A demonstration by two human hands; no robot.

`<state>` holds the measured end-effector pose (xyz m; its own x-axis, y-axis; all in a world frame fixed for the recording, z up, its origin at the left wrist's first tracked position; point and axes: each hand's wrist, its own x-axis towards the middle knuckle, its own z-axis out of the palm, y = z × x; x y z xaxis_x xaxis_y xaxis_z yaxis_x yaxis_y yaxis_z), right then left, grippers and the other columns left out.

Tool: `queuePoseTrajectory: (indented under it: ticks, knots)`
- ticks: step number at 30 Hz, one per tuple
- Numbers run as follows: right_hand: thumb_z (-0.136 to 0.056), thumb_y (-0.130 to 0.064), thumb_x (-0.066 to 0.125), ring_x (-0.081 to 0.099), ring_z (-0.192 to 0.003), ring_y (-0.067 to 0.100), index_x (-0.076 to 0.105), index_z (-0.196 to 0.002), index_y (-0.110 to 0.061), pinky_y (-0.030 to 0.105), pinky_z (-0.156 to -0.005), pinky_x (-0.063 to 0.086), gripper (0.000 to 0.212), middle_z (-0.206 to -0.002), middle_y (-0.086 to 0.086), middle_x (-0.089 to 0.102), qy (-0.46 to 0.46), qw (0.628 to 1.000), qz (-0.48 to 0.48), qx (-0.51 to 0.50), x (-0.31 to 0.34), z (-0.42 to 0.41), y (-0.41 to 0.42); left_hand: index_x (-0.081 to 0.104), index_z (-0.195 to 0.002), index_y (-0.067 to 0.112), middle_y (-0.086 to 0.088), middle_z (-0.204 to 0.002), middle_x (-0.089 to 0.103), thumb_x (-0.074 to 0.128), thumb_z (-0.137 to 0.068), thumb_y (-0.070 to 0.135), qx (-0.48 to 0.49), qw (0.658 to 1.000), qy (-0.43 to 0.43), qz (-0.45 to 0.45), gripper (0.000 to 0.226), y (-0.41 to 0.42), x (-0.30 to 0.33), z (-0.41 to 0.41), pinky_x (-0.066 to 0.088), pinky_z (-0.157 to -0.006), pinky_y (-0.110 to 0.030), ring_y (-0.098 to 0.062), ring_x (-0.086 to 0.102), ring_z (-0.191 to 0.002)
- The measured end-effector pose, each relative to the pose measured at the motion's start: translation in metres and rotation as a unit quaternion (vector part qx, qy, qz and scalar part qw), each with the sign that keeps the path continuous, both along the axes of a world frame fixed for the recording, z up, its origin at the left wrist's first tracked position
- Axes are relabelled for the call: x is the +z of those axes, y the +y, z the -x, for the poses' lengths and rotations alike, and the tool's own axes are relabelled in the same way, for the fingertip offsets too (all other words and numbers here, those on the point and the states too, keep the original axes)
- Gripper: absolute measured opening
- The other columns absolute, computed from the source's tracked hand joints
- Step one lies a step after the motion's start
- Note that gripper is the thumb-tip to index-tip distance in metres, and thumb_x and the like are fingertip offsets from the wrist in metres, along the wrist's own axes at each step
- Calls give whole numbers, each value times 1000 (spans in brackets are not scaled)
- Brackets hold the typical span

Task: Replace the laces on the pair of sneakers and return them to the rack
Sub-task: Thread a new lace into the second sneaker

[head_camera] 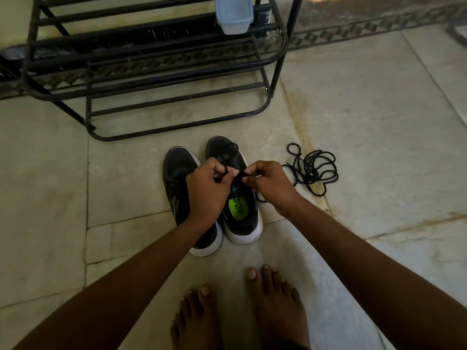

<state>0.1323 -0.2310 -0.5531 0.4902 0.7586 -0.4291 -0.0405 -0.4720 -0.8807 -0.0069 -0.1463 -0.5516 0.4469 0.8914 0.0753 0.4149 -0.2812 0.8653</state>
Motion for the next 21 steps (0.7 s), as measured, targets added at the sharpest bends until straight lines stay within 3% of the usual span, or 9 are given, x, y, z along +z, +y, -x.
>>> queuePoseTrajectory:
  ticks: [7,13,21]
  knots:
    - [-92,-1,67,66,-71,12,70,-94,-1,23,-64,53,4,-84,9,69,15,1000,1,7,1,-1,1,58,-74,14,4,-77,73,81,-88,16,0,999,-7,-33,26,0,-2,2,61,-70,-25,1,73,-83]
    - [-93,1,66,64,-69,9,69,-98,4,18,-61,51,7,-83,9,67,23,1000,2,2,1,0,1,55,-74,16,5,-74,71,80,-90,17,3,998,-15,-55,29,-1,-3,2,61,-69,-27,1,73,-84]
    - [-93,0,66,64,-74,16,68,-98,3,25,-65,53,6,-85,12,66,49,999,0,-2,2,-1,1,56,-74,11,1,-72,69,77,-91,16,7,995,-12,-94,28,-1,-5,2,60,-67,-28,-6,72,-76]
